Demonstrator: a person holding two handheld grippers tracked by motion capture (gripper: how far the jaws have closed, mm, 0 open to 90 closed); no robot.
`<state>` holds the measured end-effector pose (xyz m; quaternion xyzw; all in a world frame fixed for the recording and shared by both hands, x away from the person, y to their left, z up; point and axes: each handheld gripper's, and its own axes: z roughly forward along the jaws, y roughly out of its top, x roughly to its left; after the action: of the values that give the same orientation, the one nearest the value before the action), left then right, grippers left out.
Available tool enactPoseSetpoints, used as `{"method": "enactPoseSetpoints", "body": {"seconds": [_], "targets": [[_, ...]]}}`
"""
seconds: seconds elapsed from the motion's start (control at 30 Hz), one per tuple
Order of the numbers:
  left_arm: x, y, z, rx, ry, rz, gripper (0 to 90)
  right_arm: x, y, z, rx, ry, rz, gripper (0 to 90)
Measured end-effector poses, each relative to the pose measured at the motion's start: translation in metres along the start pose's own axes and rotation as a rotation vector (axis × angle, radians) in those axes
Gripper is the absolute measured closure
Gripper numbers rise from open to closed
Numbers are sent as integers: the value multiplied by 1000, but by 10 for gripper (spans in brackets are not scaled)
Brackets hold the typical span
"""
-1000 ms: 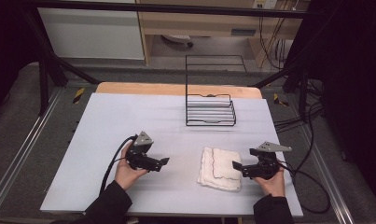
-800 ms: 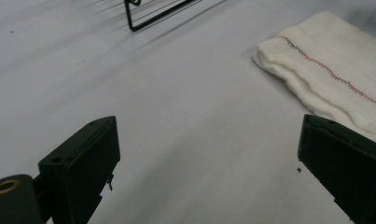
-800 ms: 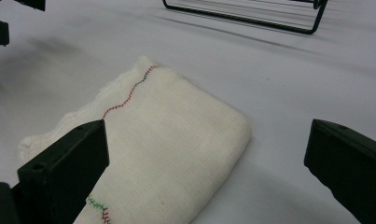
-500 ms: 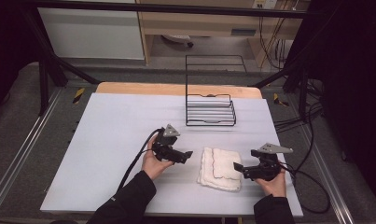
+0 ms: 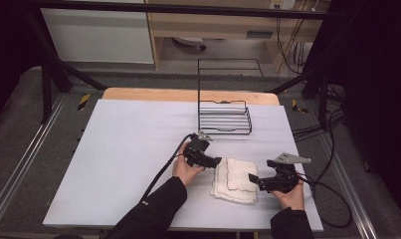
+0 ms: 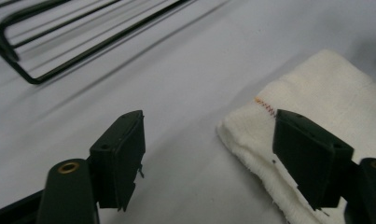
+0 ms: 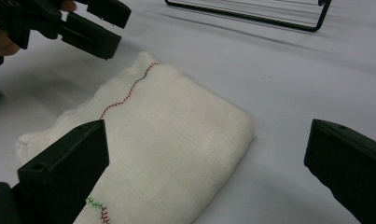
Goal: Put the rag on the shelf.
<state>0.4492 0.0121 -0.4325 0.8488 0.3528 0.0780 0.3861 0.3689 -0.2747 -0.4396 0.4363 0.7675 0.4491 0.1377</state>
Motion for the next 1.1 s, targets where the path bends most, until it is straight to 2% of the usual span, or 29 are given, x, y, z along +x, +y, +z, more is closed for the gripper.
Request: {"method": "enactPoseSetpoints", "body": {"seconds": [0.1,0.2,0.23,0.33,0.4,0.47,0.6,0.7,0.77,0.83,0.87,0.93,1.0,1.1], "targets": [[-4,0,9,15,-15,-14,315,0,0,0,-1,0,-1,5],[-7,0,15,27,4,2,377,0,0,-1,-5,0,0,5],[-7,0,16,27,4,-4,431,0,0,-1,-3,1,-1,5],[-6,0,20,24,-10,-28,464,0,0,0,-3,0,2,6],[-6,-1,22,24,-20,-29,498,-1,1,0,-7,0,5,7],[-6,-1,23,22,-17,-29,512,-1,1,0,-8,-4,9,8],[-8,0,25,21,-38,-42,574,-1,2,0,-6,-7,15,14],[-10,-1,25,20,-39,-31,614,-2,2,1,0,-13,16,22],[-10,-1,26,27,-53,-43,657,-3,3,2,0,-15,18,31],[-11,0,26,30,-57,-45,675,-4,5,4,3,-21,33,42],[-11,0,26,33,-69,-51,698,-5,5,4,2,-23,31,52],[-11,0,26,30,-69,-53,753,-7,7,6,2,-35,39,88],[-13,-1,26,30,-70,-44,765,-8,8,7,5,-39,49,110],[-17,0,26,34,-47,-9,787,-12,9,12,18,-67,43,176]]}}
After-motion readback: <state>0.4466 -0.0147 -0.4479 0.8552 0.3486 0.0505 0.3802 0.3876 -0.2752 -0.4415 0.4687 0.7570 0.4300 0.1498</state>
